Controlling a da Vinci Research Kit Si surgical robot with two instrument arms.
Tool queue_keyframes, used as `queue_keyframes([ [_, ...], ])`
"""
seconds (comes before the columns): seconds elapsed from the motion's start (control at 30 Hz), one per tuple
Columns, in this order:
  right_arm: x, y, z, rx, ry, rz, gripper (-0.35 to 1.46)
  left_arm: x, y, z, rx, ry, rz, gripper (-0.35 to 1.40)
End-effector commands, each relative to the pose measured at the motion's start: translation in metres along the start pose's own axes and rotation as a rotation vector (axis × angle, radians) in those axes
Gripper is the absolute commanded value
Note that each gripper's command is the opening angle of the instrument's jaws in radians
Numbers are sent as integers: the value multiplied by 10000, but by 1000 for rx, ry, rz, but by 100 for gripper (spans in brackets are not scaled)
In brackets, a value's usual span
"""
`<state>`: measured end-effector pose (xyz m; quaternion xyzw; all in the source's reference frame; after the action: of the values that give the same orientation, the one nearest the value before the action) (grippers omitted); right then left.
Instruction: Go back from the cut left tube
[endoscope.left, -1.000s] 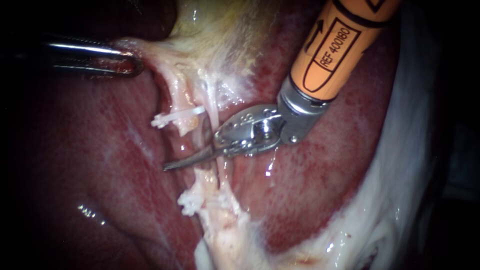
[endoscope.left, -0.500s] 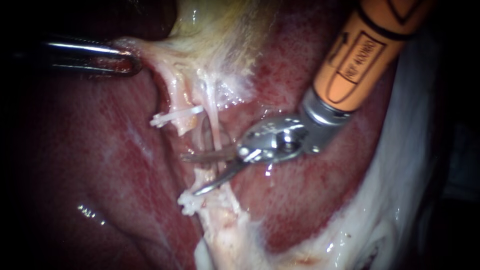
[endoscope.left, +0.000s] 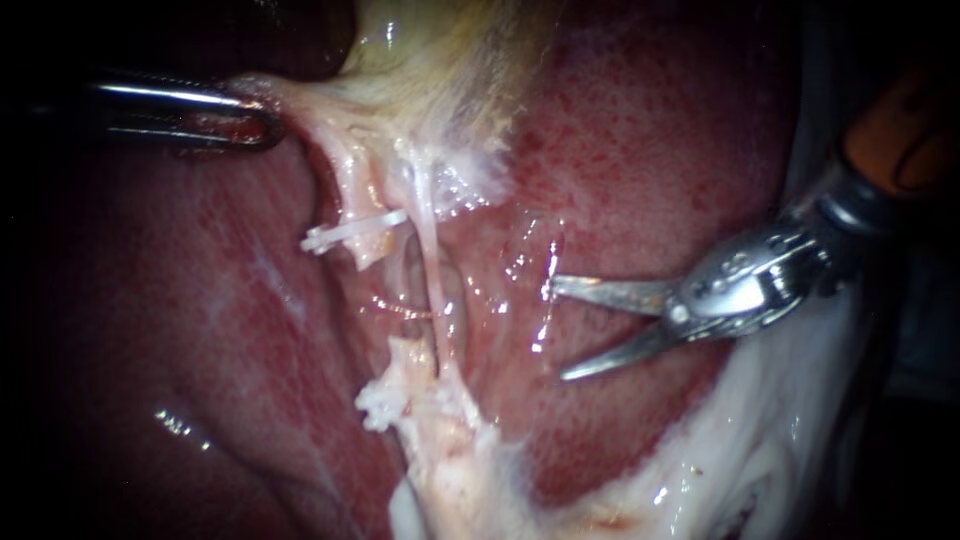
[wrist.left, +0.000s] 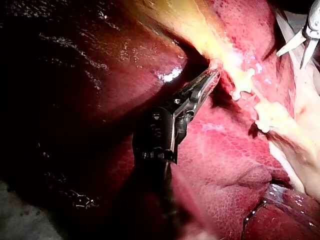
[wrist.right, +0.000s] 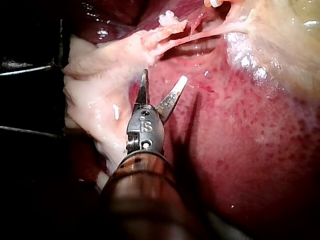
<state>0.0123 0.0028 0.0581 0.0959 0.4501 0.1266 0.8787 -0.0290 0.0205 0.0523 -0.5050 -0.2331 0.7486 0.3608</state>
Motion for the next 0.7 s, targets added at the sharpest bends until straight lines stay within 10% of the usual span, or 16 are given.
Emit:
queue_keyframes([
  [0.03,0,2,-3,-9,-22,-2,145,0,0,0,0,0,0,-35],
  [0.7,-1,5,-15,23,-63,9,145,-39,-17,50,-3,-24,24,-35],
])
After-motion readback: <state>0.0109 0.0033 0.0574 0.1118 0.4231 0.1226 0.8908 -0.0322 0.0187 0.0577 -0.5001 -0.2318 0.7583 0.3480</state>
